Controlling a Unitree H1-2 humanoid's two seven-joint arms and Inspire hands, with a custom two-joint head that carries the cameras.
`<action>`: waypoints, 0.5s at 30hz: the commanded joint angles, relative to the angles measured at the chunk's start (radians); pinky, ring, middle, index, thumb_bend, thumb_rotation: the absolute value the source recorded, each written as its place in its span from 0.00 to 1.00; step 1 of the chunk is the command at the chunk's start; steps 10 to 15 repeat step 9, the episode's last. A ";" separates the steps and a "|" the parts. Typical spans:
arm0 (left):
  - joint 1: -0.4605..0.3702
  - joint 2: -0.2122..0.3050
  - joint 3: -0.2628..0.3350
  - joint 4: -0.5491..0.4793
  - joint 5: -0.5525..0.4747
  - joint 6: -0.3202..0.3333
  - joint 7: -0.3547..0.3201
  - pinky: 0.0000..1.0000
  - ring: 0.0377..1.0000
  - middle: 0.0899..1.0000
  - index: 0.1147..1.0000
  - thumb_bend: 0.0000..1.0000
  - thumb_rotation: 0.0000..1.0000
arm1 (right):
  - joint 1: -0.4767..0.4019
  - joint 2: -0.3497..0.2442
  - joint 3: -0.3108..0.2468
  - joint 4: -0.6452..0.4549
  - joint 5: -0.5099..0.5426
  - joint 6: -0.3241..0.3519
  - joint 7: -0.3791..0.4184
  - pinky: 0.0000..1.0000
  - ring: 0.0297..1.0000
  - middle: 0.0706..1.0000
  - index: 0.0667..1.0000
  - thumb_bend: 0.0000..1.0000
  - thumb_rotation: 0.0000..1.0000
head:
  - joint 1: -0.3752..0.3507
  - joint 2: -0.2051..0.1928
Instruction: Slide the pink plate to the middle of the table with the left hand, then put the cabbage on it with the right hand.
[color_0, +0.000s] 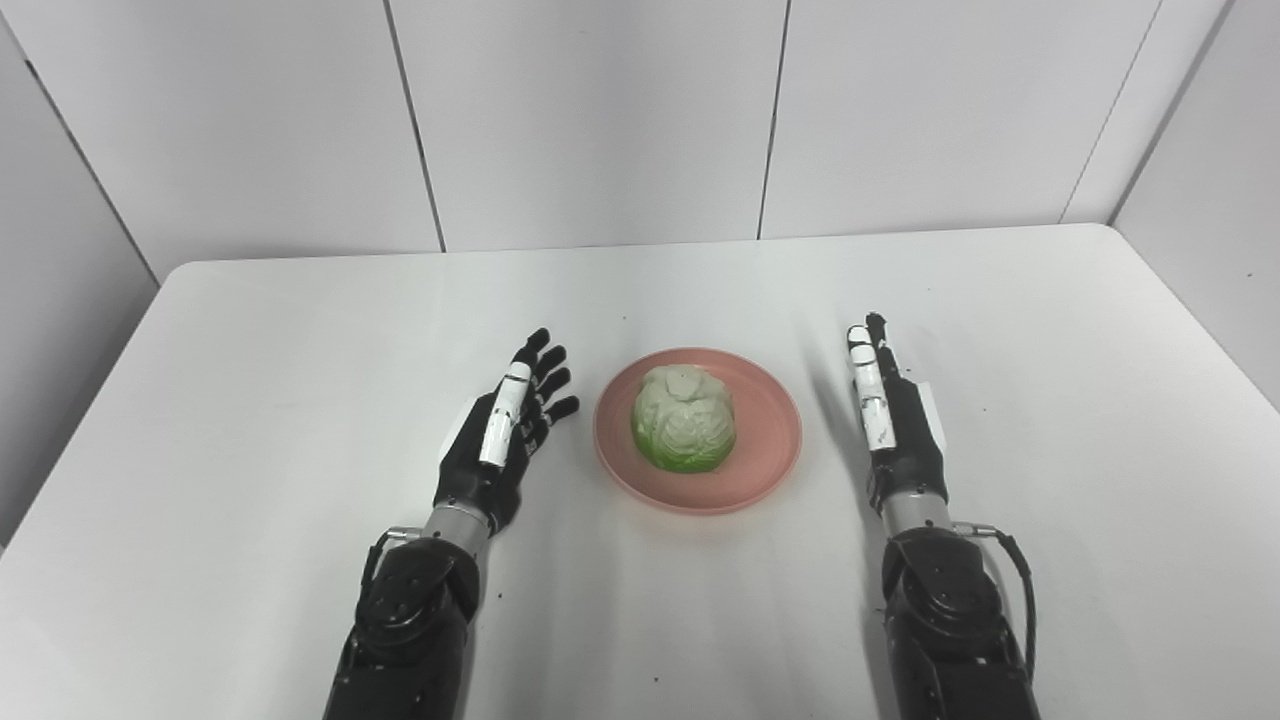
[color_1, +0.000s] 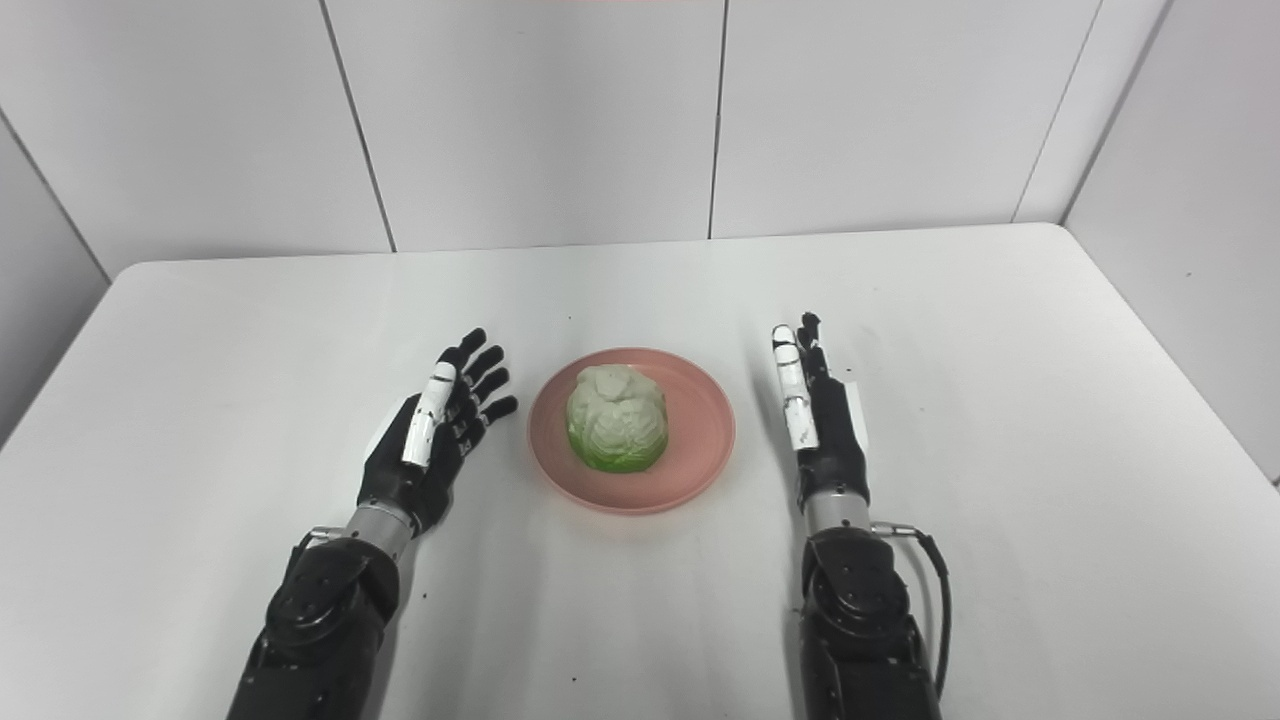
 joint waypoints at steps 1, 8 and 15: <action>-0.012 -0.004 0.010 -0.007 0.014 -0.045 0.021 0.99 0.98 0.98 0.98 0.45 1.00 | -0.020 -0.002 0.010 -0.015 -0.009 -0.050 -0.013 0.99 1.00 1.00 1.00 0.21 1.00 | 0.002 -0.005; -0.012 -0.001 0.008 -0.002 0.011 -0.049 0.023 0.99 0.99 0.98 0.97 0.44 1.00 | -0.020 -0.002 0.019 -0.016 -0.025 -0.031 -0.025 0.97 0.99 0.99 0.98 0.19 1.00 | 0.003 -0.010; -0.011 -0.001 0.008 -0.004 0.010 -0.047 0.022 0.99 0.99 0.98 0.97 0.44 1.00 | -0.019 -0.001 0.021 -0.020 -0.029 -0.024 -0.026 0.97 0.99 0.99 0.98 0.19 1.00 | 0.003 -0.010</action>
